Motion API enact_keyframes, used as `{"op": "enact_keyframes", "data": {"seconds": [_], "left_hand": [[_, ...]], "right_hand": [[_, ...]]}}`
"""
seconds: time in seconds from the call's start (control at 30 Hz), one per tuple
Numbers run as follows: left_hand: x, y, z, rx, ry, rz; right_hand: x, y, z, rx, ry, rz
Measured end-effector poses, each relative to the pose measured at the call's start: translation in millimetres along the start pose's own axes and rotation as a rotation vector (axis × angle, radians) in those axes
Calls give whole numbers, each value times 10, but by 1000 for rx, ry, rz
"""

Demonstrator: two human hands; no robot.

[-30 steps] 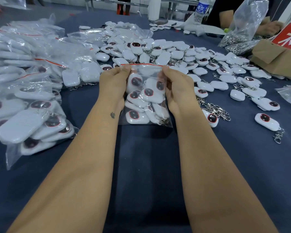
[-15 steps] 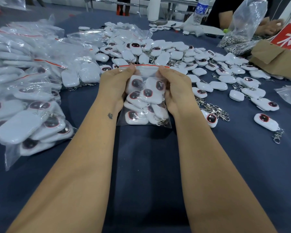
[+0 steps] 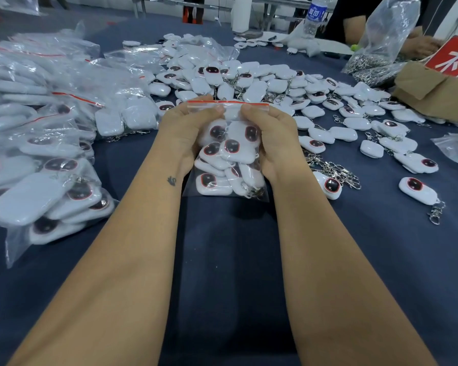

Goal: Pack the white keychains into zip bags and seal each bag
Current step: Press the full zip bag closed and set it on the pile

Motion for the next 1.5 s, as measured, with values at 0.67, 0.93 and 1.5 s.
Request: {"op": "enact_keyframes", "data": {"seconds": [0.67, 0.93, 1.5], "left_hand": [[5, -35, -24, -12, -53, 75], [46, 28, 42, -48, 0, 179], [40, -66, -22, 74, -12, 191]], "right_hand": [[101, -34, -69, -19, 114, -228], [106, -34, -56, -2, 90, -144], [133, -33, -79, 41, 143, -129]]}}
Point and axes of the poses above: each hand's wrist, its own z-axis towards the middle knuckle, its own y-axis out of the back of the hand, x = y × z, the point moved 6 cm from there along z, towards the middle knuckle, and after that the axes turned 14 degrees about y, right-handed, at the moved point
